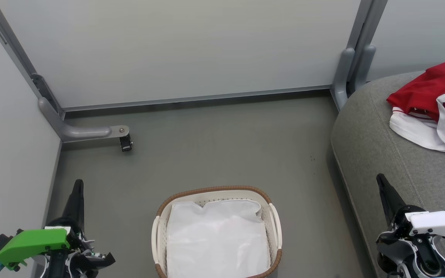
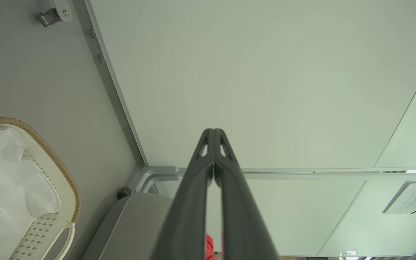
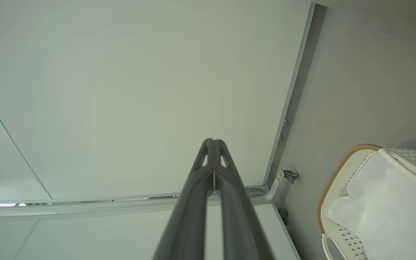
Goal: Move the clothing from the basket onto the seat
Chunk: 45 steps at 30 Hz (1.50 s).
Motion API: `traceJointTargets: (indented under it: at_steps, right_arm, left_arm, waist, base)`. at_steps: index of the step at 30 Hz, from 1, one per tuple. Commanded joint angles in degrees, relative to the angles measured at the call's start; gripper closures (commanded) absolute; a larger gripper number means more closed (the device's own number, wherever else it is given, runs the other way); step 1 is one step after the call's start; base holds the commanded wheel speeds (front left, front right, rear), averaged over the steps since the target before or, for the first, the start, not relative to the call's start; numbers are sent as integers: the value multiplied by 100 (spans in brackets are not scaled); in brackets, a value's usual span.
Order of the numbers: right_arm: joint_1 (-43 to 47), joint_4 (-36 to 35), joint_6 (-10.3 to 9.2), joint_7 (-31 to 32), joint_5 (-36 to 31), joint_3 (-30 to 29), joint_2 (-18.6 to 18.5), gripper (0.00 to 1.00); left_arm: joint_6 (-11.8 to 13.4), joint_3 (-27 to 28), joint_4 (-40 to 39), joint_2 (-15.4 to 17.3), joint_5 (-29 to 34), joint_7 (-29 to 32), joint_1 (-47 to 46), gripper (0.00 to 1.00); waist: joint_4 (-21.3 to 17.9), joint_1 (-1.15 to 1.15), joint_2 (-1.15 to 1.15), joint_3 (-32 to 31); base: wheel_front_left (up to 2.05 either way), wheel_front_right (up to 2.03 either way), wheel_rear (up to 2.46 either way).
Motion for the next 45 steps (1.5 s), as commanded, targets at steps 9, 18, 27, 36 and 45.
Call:
traceJointTargets:
  at_steps: [9,18,27,36,45]
  right_arm:
    - [-45,-25,-4,11,23,-9,-34,100]
    - [-45,-25,-4,10,25,-8,-34,100]
    - [-45,-25,-4,9,26,-6,-34,100]
    - [-45,-25,-4,8,27,-5,-34,100]
    - [-45,-25,-4,7,28,-4,-34,100]
  left_arm:
    - [-37,11,-12,-2,-18,20,-58,100]
    - [-37,10,-12,-2,-18,20,-58,100]
    - [-37,10,-12,-1,-18,19,-58,100]
    - [-37,9,-12,-1,-19,19,-58,100]
    - [-37,9,-12,-1,-19,19,-58,100]
  waist:
    - [0,0,0,0]
    - [0,0,0,0]
    - [0,0,0,0]
    - [0,0,0,0]
    - [0,0,0,0]
  base:
    - [0,0,0]
    - [0,0,0]
    - [0,0,0]
    - [0,0,0]
    - [0,0,0]
